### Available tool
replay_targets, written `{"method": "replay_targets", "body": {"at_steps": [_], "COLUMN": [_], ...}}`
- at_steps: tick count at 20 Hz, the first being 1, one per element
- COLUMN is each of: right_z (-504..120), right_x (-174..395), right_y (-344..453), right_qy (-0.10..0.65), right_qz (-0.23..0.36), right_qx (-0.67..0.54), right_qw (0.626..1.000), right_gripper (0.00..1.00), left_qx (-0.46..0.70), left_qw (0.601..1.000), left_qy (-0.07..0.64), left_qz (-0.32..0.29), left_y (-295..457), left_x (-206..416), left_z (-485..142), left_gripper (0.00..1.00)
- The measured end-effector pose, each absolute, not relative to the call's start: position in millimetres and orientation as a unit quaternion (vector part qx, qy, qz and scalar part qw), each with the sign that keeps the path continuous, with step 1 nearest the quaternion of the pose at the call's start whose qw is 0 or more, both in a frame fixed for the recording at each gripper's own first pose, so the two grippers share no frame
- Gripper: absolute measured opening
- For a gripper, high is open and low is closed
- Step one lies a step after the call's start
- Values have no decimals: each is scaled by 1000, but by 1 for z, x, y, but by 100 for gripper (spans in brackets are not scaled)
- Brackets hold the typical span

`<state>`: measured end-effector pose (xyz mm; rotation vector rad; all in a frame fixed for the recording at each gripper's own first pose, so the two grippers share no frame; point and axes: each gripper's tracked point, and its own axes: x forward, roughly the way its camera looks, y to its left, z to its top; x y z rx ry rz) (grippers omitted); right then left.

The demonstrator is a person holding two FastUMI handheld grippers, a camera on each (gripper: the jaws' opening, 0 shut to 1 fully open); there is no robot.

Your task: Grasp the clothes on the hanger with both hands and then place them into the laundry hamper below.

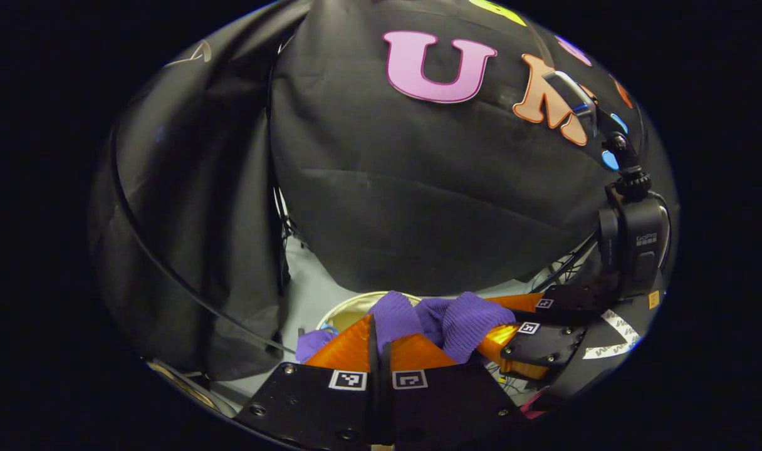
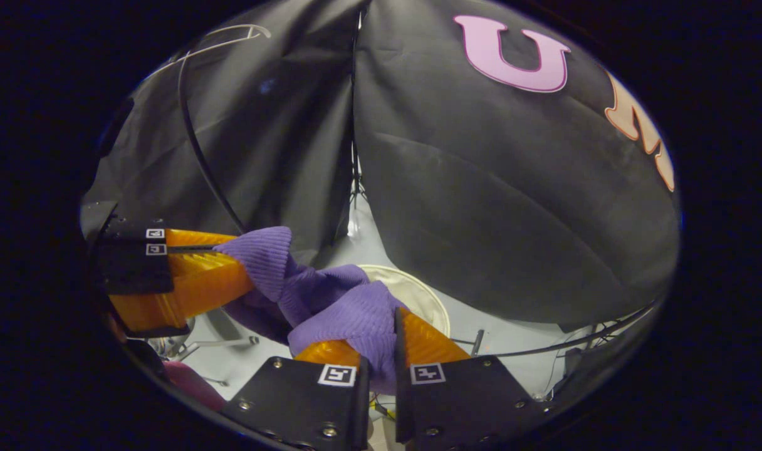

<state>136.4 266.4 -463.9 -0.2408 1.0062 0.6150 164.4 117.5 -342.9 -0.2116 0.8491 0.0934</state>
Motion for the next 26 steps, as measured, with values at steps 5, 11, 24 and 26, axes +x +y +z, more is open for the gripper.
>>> {"method": "replay_targets", "body": {"at_steps": [5,11,24,26], "right_z": [-477,-488,-475,-470], "right_x": [137,131,136,142], "right_y": [264,258,268,265], "right_qy": [497,514,521,521], "right_qz": [292,291,296,294], "right_qx": [-116,-115,-97,-96], "right_qw": [809,799,795,796], "right_gripper": [17,18,25,26], "left_qx": [-109,-125,-141,-147], "left_qw": [891,880,846,843], "left_qy": [437,453,507,511], "left_qz": [55,67,84,84], "left_y": [114,113,110,107], "left_x": [160,156,126,124], "left_z": [-356,-360,-379,-380], "left_gripper": [1,1,7,7]}}
